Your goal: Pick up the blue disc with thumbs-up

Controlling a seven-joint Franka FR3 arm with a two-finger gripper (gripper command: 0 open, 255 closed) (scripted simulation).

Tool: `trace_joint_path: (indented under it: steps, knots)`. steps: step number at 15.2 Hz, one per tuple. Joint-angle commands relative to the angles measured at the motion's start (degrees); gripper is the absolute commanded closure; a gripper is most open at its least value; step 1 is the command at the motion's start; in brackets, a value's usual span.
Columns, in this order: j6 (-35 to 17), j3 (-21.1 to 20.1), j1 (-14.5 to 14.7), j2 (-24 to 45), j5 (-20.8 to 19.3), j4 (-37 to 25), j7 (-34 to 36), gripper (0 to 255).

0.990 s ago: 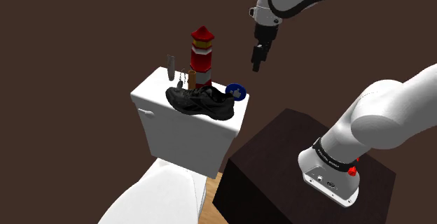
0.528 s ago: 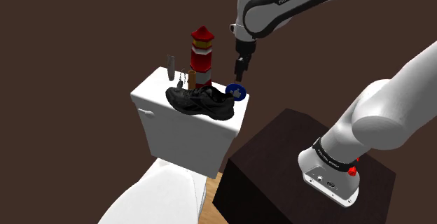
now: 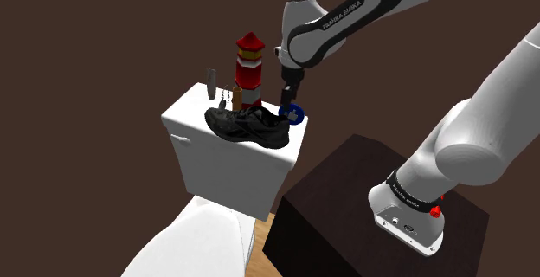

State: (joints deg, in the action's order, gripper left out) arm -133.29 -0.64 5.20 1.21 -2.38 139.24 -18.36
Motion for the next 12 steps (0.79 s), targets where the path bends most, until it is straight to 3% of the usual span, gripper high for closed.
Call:
trace_joint_path:
  steps: [1,3,4,12]
  knots:
    - [-1.6,0.0,0.0,1.3,-0.1,0.2,0.1,0]
    - [-2.1,0.0,0.0,1.7,-0.1,0.3,0.1,0]
    - [-2.1,0.0,0.0,1.8,-0.1,0.3,0.1,255]
    - [-2.1,0.0,0.0,1.7,-0.1,0.4,0.0,255]
